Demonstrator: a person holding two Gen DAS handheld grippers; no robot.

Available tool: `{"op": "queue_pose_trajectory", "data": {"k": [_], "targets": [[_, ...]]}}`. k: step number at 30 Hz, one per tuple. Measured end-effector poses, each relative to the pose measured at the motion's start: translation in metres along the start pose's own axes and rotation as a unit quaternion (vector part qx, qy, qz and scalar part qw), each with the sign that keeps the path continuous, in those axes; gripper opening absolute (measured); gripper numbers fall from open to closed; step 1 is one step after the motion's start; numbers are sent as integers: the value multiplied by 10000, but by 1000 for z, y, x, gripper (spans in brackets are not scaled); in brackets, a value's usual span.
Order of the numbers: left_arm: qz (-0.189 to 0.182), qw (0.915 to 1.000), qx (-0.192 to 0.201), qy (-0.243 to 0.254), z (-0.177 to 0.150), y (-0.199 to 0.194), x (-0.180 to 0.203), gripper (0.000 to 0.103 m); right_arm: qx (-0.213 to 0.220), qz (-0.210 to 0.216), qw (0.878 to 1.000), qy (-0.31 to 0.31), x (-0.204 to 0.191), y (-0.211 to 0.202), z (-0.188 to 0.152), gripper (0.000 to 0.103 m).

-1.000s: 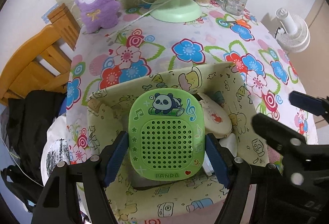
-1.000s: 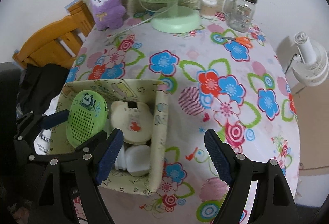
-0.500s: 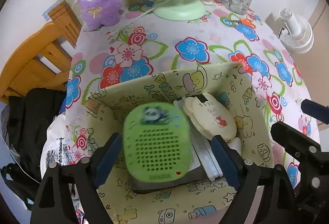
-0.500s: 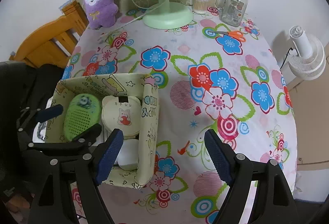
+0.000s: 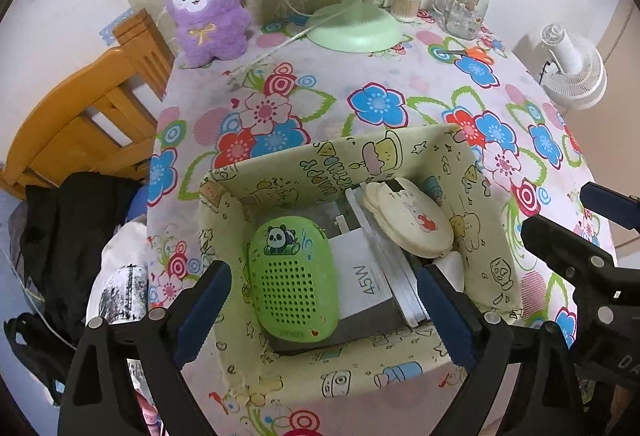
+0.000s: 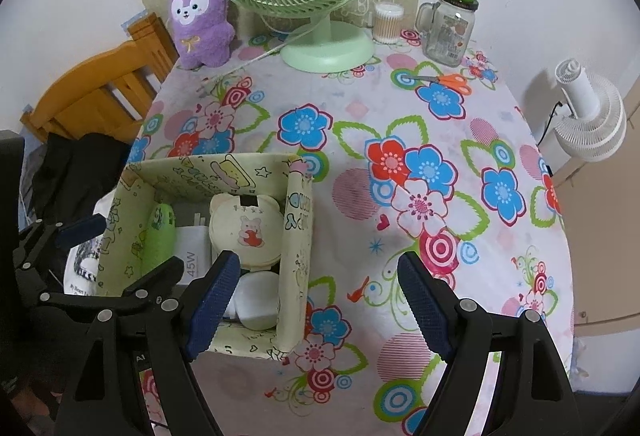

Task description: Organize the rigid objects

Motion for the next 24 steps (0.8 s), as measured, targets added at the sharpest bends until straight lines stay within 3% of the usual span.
{"op": "queue_pose_trajectory", "data": {"k": [7, 21, 24], "targets": [[156, 9994, 82, -301, -2, -21, 7, 95, 88, 199, 9997, -144, 13, -15, 4, 83], [227, 9959, 454, -743, 5, -79, 42, 100, 455, 173, 9979, -425, 53, -69, 11, 84], [272, 9951, 566, -759, 7, -90, 49, 100, 557, 184, 9974, -418, 61, -80, 13, 88]]}}
Point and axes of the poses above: each gripper's, at about its wrist camera, not at the fingertips, and y roughly the way its jaws point, x to its right, z to its top, the point moved 5 cm from there along y, roughly the way its jaws point, and after that the axes turned 8 degrees about y, right-handed, at the moved point
